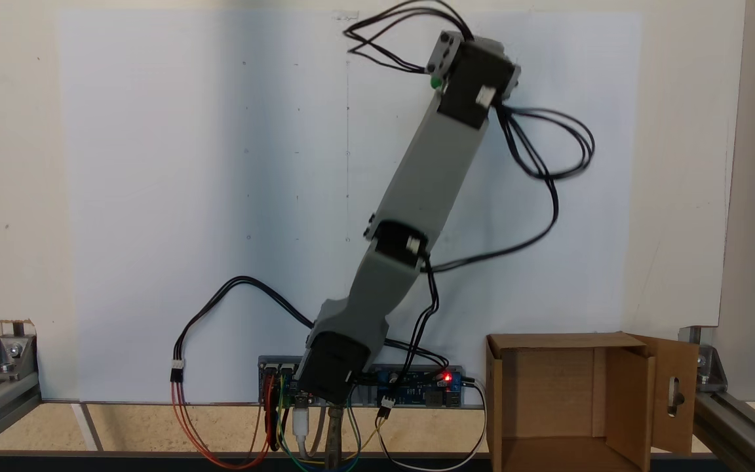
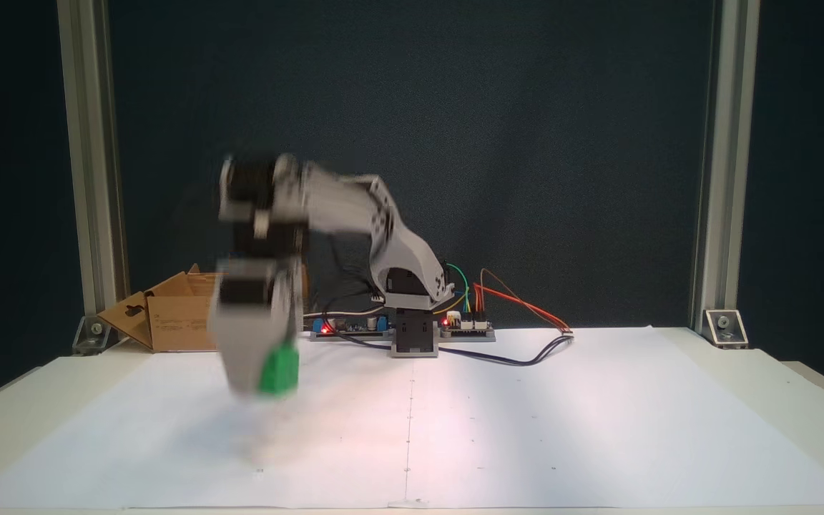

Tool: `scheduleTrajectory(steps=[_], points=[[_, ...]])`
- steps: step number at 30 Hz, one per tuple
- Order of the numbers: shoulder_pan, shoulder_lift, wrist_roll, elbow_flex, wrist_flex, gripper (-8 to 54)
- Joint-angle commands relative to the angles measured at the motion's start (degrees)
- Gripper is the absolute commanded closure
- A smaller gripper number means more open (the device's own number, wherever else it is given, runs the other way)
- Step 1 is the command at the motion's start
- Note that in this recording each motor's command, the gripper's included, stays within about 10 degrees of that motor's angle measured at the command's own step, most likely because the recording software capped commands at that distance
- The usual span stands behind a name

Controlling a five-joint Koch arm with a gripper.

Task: Grasp a green dice and put it in the bin.

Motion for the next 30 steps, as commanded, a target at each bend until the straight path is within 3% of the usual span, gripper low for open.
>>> scheduleTrajectory(steps=[1, 8, 15, 23, 30], points=[[0.4, 9.5, 2.4, -3.0, 6.8, 34.1], [10.5, 28.6, 2.2, -2.8, 12.0, 34.1], [36.4, 45.9, -1.0, 17.2, 7.9, 34.1], [69.7, 45.5, -11.3, 19.9, 7.2, 34.1], [82.0, 30.9, -16.4, 25.8, 1.8, 34.0]])
